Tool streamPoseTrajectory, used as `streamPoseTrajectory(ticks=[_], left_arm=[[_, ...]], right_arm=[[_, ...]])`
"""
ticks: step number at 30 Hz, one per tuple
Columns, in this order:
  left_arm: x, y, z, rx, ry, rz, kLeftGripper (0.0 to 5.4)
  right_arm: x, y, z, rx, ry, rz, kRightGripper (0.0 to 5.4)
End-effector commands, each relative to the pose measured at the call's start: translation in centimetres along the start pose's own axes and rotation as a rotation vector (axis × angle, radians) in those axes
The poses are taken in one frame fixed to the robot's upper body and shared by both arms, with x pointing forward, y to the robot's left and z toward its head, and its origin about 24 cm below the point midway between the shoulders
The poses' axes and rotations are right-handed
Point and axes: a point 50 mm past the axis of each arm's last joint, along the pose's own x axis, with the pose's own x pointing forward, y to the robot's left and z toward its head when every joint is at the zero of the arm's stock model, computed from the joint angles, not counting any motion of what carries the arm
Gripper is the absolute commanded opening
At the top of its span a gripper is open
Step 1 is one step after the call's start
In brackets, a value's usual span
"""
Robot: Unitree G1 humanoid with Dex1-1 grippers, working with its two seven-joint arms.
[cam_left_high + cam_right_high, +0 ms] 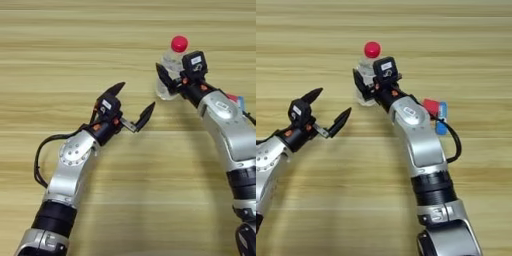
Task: Move the objects on the table
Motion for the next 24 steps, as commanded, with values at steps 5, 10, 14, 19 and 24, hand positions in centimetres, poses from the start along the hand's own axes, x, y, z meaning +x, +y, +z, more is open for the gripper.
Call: streamPoseTrajectory(ticks=[5,10,14,19,24], left_arm=[[-0.1,-0.4,0.3,0.028,-0.007,-0.041,5.4],[0.0,-0.4,0.2,0.025,-0.008,-0.04,5.4],[0.0,-0.4,0.2,0.023,-0.007,-0.041,5.4],[-0.1,-0.4,0.2,0.021,-0.006,-0.041,5.4],[-0.1,-0.3,0.2,0.003,-0.009,-0.032,5.4]], right_arm=[[-0.7,3.1,1.1,0.107,-0.013,0.134,3.28],[-1.2,4.2,1.4,0.117,-0.009,0.177,3.28],[-1.3,5.0,1.3,0.147,0.007,0.21,3.28],[-1.5,5.9,1.8,0.153,-0.001,0.239,3.28],[-1.4,6.4,1.0,0.153,0.031,0.256,3.28]])
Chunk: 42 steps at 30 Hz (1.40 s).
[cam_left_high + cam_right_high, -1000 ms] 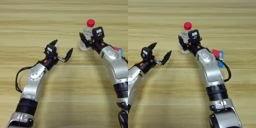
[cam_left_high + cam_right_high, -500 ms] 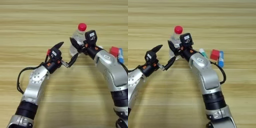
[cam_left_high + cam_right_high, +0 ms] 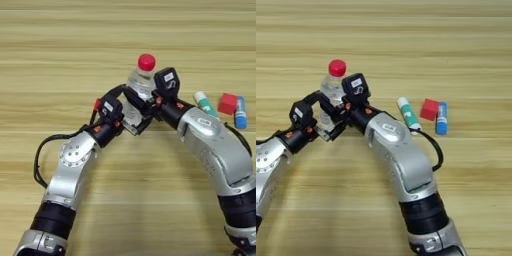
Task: Move the objects on the table
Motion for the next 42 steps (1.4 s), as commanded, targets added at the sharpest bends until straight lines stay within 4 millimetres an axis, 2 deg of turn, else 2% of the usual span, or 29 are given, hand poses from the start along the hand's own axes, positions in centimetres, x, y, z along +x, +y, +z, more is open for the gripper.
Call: streamPoseTrajectory(ticks=[1,8,26,38,42], left_arm=[[0.02,-0.02,0.15,-0.006,-0.005,-0.004,5.4],[0.03,0.13,0.12,-0.01,-0.001,0.004,5.4],[-0.11,0.32,0.09,-0.016,-0.001,0.002,3.66],[-0.13,0.39,0.08,-0.018,-0.002,0.004,3.43],[-0.14,0.45,0.08,-0.019,-0.002,0.009,3.37]], right_arm=[[0.37,0.57,0.05,0.009,-0.008,0.024,3.28],[0.44,0.63,-0.17,0.014,-0.002,0.027,3.28],[0.42,0.55,-0.09,-0.003,-0.012,0.02,3.28],[0.41,0.57,-0.25,-0.012,-0.006,0.026,3.28],[0.41,0.68,-0.29,-0.018,-0.01,0.036,4.01]])
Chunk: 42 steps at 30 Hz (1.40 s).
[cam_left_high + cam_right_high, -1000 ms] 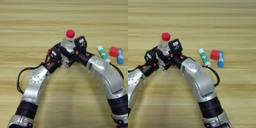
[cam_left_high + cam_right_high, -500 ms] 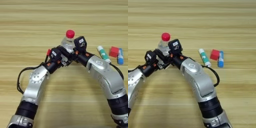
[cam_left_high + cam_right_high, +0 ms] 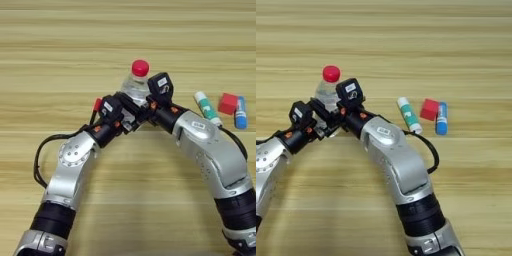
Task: Move the objects on the table
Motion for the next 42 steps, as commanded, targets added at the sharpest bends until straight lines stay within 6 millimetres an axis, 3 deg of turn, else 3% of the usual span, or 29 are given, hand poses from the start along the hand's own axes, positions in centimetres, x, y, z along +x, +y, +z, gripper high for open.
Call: streamPoseTrajectory(ticks=[1,13,22,32,35,42], left_arm=[[-0.1,0.4,0.1,-0.008,-0.001,0.021,3.34],[0.2,0.8,0.1,-0.011,-0.007,0.04,3.13],[0.1,1.4,0.2,-0.017,-0.013,0.08,3.13],[0.3,1.9,-0.1,-0.021,-0.007,0.12,3.13],[0.3,2.0,-0.2,-0.021,-0.005,0.136,3.13],[0.4,2.5,-0.3,-0.028,-0.007,0.181,3.13]], right_arm=[[0.1,0.3,0.8,-0.022,-0.056,0.022,4.08],[-0.4,0.6,1.4,-0.046,-0.099,0.076,5.37],[-1.8,0.0,1.0,-0.068,-0.071,0.057,5.4],[-6.4,-2.0,1.7,-0.186,-0.045,0.084,5.4],[-7.1,-3.1,2.2,-0.206,-0.042,0.059,5.4],[-6.2,-8.6,2.9,-0.23,-0.075,-0.312,5.4]])
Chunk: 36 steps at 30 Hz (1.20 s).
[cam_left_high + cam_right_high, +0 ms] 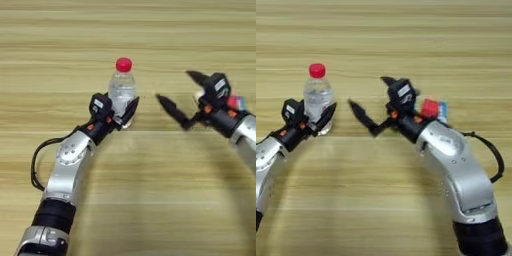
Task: Move the objects on the table
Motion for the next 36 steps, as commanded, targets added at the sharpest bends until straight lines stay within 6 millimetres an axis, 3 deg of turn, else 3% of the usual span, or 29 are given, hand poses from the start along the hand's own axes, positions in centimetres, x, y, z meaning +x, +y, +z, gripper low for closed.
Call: streamPoseTrajectory(ticks=[1,9,14,36], left_arm=[[0.8,0.4,1.0,0.015,-0.053,0.014,3.13],[0.7,1.7,0.8,0.003,-0.055,0.107,3.13],[0.7,2.0,0.8,0.008,-0.057,0.124,3.13],[1.3,2.2,0.1,0.009,-0.042,0.122,3.13]], right_arm=[[1.6,-3.1,-0.6,-0.066,0.0,-0.244,5.4],[2.6,-8.4,-4.6,-0.062,0.05,-0.592,5.4],[2.3,-9.9,-6.2,-0.057,0.107,-0.702,5.4],[3.4,-8.7,-6.5,-0.029,0.087,-0.661,5.4]])
